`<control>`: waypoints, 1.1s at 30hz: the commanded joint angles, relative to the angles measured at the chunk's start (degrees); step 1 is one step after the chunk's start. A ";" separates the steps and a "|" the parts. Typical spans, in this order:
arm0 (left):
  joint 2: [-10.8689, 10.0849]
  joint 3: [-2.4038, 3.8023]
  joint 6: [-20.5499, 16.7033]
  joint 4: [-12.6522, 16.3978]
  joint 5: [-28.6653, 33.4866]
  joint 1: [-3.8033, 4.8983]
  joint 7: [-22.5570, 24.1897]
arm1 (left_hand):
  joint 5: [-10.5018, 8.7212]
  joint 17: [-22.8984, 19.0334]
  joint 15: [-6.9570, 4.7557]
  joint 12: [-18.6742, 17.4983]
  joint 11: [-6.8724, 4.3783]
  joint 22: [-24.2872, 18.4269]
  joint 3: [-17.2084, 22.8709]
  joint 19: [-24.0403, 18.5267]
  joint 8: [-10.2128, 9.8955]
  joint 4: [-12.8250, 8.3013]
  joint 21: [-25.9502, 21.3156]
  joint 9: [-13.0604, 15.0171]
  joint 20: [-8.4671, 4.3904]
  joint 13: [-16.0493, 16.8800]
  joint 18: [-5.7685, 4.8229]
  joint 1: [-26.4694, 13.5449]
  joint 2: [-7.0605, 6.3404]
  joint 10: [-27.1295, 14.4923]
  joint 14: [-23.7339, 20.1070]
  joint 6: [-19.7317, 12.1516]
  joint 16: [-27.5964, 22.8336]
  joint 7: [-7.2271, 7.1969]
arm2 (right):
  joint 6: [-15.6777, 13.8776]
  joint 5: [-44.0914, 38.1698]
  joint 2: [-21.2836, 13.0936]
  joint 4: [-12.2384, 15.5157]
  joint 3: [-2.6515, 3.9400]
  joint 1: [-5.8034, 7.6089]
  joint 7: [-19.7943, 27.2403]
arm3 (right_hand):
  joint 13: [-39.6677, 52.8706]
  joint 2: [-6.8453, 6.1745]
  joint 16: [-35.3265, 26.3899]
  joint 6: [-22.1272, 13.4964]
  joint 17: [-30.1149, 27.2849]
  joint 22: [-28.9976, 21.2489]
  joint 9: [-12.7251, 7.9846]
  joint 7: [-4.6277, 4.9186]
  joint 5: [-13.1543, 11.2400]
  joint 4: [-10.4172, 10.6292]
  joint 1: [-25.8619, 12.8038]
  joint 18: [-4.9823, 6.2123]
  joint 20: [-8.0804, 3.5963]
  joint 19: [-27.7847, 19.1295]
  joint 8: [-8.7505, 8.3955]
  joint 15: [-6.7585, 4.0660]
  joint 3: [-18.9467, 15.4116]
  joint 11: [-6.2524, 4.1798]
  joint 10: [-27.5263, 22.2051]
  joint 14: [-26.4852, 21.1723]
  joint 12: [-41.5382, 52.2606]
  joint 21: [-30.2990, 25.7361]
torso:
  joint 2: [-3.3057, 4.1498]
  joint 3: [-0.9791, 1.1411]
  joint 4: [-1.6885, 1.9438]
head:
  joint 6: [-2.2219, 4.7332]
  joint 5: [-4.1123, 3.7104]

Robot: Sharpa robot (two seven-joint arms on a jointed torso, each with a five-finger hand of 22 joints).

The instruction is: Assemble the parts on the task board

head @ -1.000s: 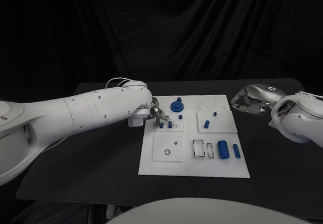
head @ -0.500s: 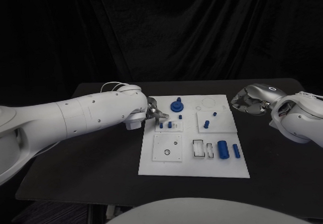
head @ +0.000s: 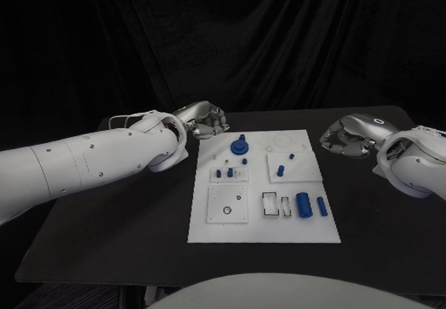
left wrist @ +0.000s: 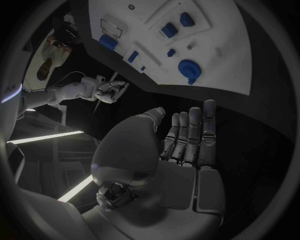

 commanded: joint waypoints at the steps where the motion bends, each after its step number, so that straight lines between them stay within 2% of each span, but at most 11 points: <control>1: 0.58 0.02 -0.61 -0.64 -1.70 0.24 13.57 | 0.56 -1.93 -0.92 -6.83 -0.62 1.56 4.19 -0.82 -2.23 -2.15 1.00 -3.74 -0.13 -7.37 0.35 4.13 -0.17 -4.12 -0.20 0.26 0.50 0.35 | -4.63 1.39 -0.45 0.60 0.04 0.11 2.69 | 10.73 -0.54 0.10 0.51 11.46 11.35 0.14 -0.12 0.32 -0.25 0.04 1.02 0.18 0.06 0.37 0.36 0.25 0.23 0.73 4.13 0.08 0.32 | 0.14 0.00 0.03 | -0.01 -0.18; 6: 3.38 0.02 3.15 -4.78 -8.00 0.12 18.00 | 2.48 -0.74 -4.12 -11.72 -2.91 4.49 12.09 12.06 -2.93 -5.54 17.95 -17.30 -1.06 -18.06 0.72 7.00 -1.93 -3.40 13.11 0.34 5.32 -1.91 | -5.35 1.87 -0.89 0.93 0.05 0.19 3.53 | 10.74 -0.64 0.08 0.72 11.43 11.37 0.23 -0.15 0.89 -0.26 0.05 1.01 0.14 0.10 0.55 0.31 0.31 0.21 0.76 4.12 0.10 0.38 | 0.37 0.00 0.12 | -0.01 -0.17; 8: 4.80 0.02 4.10 -6.82 -12.13 -0.18 19.38 | 0.78 1.34 -5.03 -11.79 -3.95 5.44 12.69 16.70 -2.95 -6.42 22.69 -20.70 -1.28 -20.52 0.25 6.75 -2.26 -1.73 18.87 1.41 7.53 -3.33 | -5.44 1.96 -0.97 1.04 0.05 0.21 3.71 | 10.76 -0.67 0.10 0.71 11.45 11.36 0.24 -0.16 1.03 -0.25 0.05 1.02 0.13 0.08 0.56 0.31 0.33 0.21 0.78 4.13 0.12 0.34 | 0.54 -0.01 0.10 | -0.01 -0.18; 10: 6.19 0.02 5.06 -8.78 -15.68 -0.57 20.32 | -5.73 3.50 -5.48 -11.79 -4.49 6.43 11.17 22.50 -2.88 -6.16 26.87 -24.35 -1.70 -23.09 -0.74 5.44 -2.98 0.32 24.60 2.02 9.43 -7.43 | -5.44 2.02 -1.01 1.10 0.05 0.22 3.78 | 10.74 -0.72 0.11 0.69 11.46 11.34 0.24 -0.16 1.12 -0.27 0.07 1.03 0.13 0.04 0.56 0.30 0.33 0.20 0.76 4.14 0.10 0.27 | 0.67 -0.01 0.07 | -0.01 -0.43; 12: 7.32 0.02 6.04 -10.36 -18.56 -0.95 20.59 | -7.48 3.43 -5.53 -11.86 -4.73 6.46 10.52 23.28 -2.90 -6.14 27.00 -25.60 -1.78 -23.94 -0.84 5.20 -3.21 0.61 25.31 2.00 9.47 -8.16 | -5.41 2.05 -1.03 1.11 0.05 0.24 3.81 | 10.74 -0.72 0.11 0.69 11.46 11.34 0.24 -0.16 1.12 -0.27 0.07 1.03 0.13 0.04 0.56 0.30 0.33 0.20 0.76 4.14 0.10 0.27 | 0.84 0.02 0.07 | -0.01 -0.64; 16: 9.65 0.02 7.41 -13.58 -22.51 -1.76 19.93 | -12.02 0.85 -6.52 -13.52 -5.91 5.89 5.21 23.98 -3.00 -4.38 25.13 -34.17 -1.87 -27.59 -0.79 2.32 -4.34 0.58 25.17 -1.01 8.00 -16.45 | -5.31 2.09 -1.23 1.24 0.05 0.26 3.82 | 10.75 -0.81 0.06 0.69 11.41 11.35 0.25 -0.18 1.23 -0.33 0.13 1.02 0.12 0.07 0.58 0.29 0.35 0.17 0.78 4.11 0.11 0.31 | 1.27 0.08 0.13 | -0.01 -0.91; 19: 10.80 0.03 7.76 -15.15 -23.77 -2.36 19.27 | -12.14 0.23 -6.76 -14.03 -6.26 5.66 0.70 24.39 -2.91 -3.06 23.87 -38.88 -1.90 -29.66 -0.78 -0.44 -4.70 0.59 25.34 1.73 7.76 -15.87 | -5.23 2.10 -1.29 1.30 0.05 0.31 3.82 | 10.71 -0.94 -0.04 0.67 11.32 11.35 0.27 -0.20 1.44 -0.44 0.26 1.03 0.10 0.05 0.60 0.27 0.41 0.15 0.73 4.07 0.07 0.28 | 1.72 -0.03 0.19 | -0.01 -1.10; 21: 11.42 0.03 7.80 -15.98 -24.45 -2.69 19.18 | -11.73 -0.34 -6.72 -13.86 -6.14 5.62 -1.09 24.54 -2.83 -3.05 23.23 -40.95 -1.91 -30.34 -0.75 -1.11 -4.61 0.47 25.07 2.83 7.53 -15.66 | -5.14 2.11 -1.31 1.32 0.05 0.34 3.81 | 10.68 -1.59 -0.05 0.58 11.32 11.35 0.34 -0.09 7.84 -0.89 1.05 1.03 -0.06 0.03 0.68 0.17 1.55 0.16 0.66 4.06 0.01 0.25 | 1.94 -0.15 0.13 | -0.01 -1.11; 23: 11.79 0.03 7.85 -16.41 -25.62 -2.88 18.97 | -10.53 0.11 -6.79 -13.58 -6.27 5.84 -1.81 25.11 -2.62 -3.68 23.40 -42.15 -1.96 -30.80 -0.84 -0.61 -4.57 0.72 25.62 4.30 7.95 -15.18 | -5.08 2.11 -1.32 1.33 0.05 0.36 3.81 | 10.63 -1.96 -0.06 0.55 11.31 11.34 0.40 -0.05 9.61 -0.92 1.05 1.04 -0.03 0.01 0.76 0.22 2.11 0.18 0.62 4.05 -0.04 0.22 | 2.02 -0.22 0.04 | -0.01 -1.04; 28: 12.50 0.04 7.83 -16.99 -28.93 -3.26 18.20 | -5.59 1.64 -7.55 -12.47 -7.43 6.94 -2.97 27.34 -2.49 -5.68 24.64 -45.70 -2.26 -32.40 -1.24 0.84 -4.57 3.13 27.58 8.55 9.60 -13.76 | -4.99 2.11 -1.16 1.33 0.05 0.39 3.89 | 10.60 -2.17 -0.14 0.49 11.24 11.33 0.42 -0.01 9.70 -0.84 0.88 1.05 -0.02 -0.02 0.77 0.23 2.19 0.20 0.59 4.01 -0.06 0.17 | 2.36 -0.40 -0.24 | -0.01 -0.85; 33: 12.94 0.04 8.30 -17.13 -30.11 -3.39 17.06 | -4.56 3.04 -7.51 -12.04 -7.38 7.74 -3.03 29.09 -2.55 -6.88 26.34 -47.22 -2.50 -33.12 -1.62 1.60 -5.15 4.76 29.24 10.34 10.89 -12.39 | -4.93 2.11 -1.00 1.32 0.05 0.40 3.95 | 10.55 -2.31 -0.15 0.46 11.23 11.30 0.47 -0.03 8.92 -0.72 0.65 1.06 -0.01 -0.06 0.82 0.24 2.27 0.19 0.55 4.00 -0.10 0.10 | 2.62 -0.55 -0.41 | -0.01 -0.77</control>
